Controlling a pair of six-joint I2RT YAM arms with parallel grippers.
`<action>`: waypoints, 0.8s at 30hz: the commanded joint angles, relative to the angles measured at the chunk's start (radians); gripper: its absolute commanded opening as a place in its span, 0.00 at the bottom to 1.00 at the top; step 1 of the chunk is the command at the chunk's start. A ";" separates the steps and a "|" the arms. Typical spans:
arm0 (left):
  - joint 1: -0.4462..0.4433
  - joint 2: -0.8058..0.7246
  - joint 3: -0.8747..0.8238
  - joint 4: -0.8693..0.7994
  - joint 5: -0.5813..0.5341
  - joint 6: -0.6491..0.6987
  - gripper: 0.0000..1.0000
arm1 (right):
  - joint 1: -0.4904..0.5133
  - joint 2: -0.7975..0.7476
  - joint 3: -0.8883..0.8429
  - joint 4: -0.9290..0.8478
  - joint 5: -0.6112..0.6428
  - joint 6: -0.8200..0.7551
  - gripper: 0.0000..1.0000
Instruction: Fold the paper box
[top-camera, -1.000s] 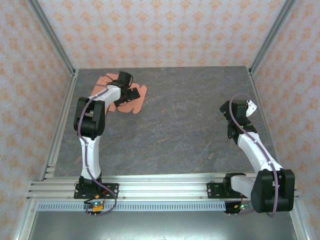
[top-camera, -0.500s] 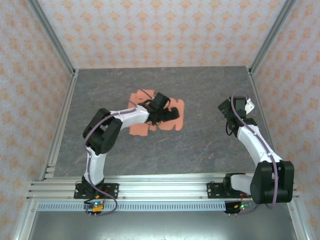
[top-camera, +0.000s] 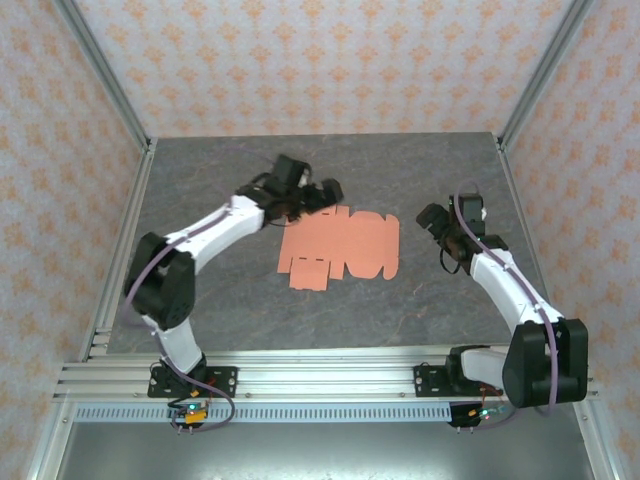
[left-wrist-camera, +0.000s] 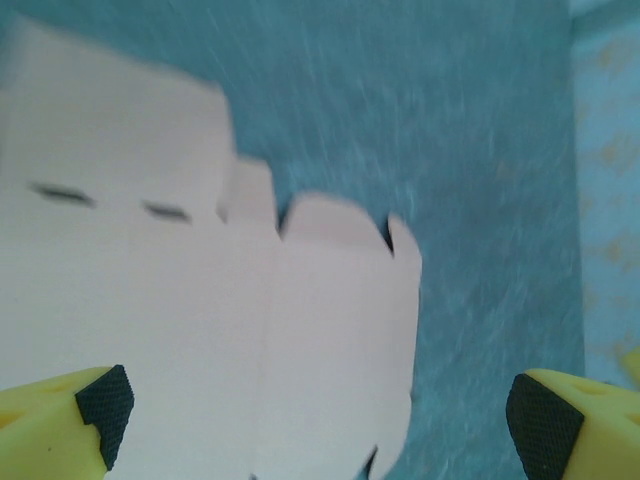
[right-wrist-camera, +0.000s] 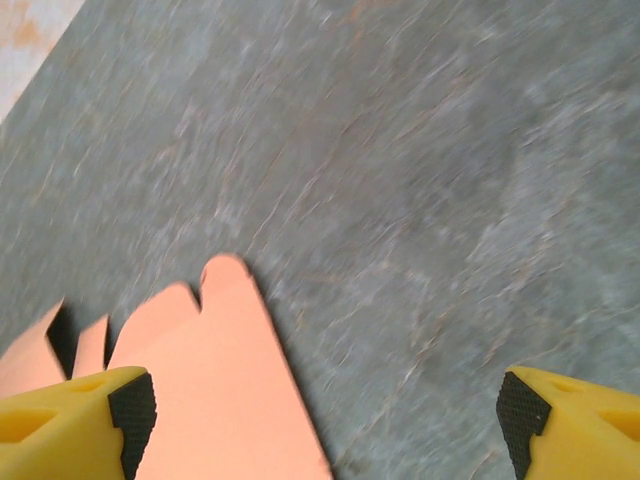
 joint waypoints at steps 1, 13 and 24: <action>0.036 -0.010 -0.068 -0.086 -0.062 0.106 1.00 | 0.029 0.031 0.037 -0.045 -0.116 -0.041 0.90; 0.006 0.040 -0.314 0.108 -0.035 0.025 1.00 | 0.042 0.327 0.053 0.132 -0.447 -0.060 0.80; -0.013 0.015 -0.350 -0.020 -0.043 0.092 1.00 | 0.042 0.492 0.137 0.101 -0.499 -0.137 0.78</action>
